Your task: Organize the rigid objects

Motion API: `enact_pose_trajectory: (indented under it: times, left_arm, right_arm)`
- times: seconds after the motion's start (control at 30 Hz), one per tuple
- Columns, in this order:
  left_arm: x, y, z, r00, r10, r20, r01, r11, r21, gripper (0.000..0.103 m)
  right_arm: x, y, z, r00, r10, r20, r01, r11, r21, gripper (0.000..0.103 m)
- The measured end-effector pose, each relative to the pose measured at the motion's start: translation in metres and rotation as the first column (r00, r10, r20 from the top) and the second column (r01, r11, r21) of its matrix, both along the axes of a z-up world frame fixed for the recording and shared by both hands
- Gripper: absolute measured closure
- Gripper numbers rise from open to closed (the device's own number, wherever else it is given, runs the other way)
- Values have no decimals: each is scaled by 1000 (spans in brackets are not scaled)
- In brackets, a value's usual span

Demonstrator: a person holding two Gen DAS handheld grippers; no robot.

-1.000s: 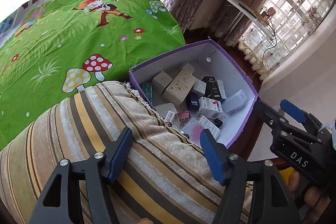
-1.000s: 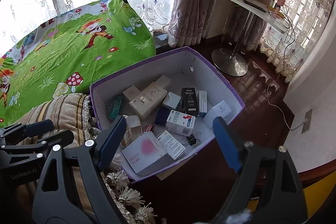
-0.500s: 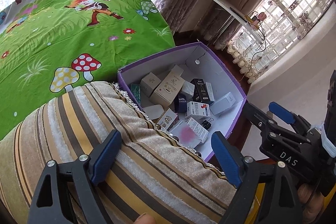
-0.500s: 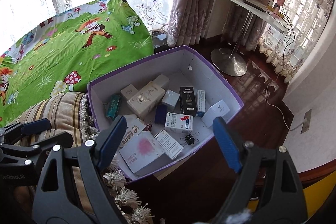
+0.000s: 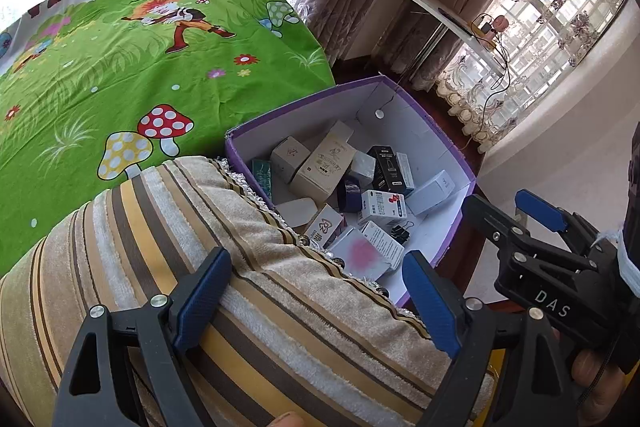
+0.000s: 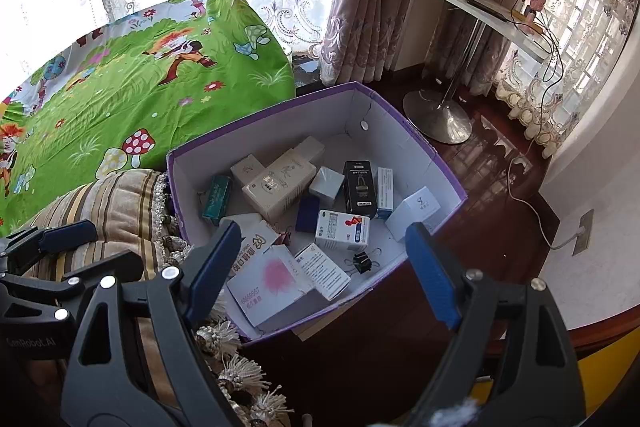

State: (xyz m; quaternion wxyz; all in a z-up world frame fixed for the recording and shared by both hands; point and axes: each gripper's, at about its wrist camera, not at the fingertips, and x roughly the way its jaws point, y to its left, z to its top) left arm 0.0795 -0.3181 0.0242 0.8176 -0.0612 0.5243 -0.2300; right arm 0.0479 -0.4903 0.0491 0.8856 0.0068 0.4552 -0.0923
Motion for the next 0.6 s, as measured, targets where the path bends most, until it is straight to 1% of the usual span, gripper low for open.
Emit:
enact_pose_trajectory:
  times: [0.6]
  left_arm:
    - [0, 0, 0, 1000, -1, 3, 1, 1000, 5, 15]
  right_arm:
    - [-1, 0, -3, 1000, 2, -6, -2, 1000, 7, 17]
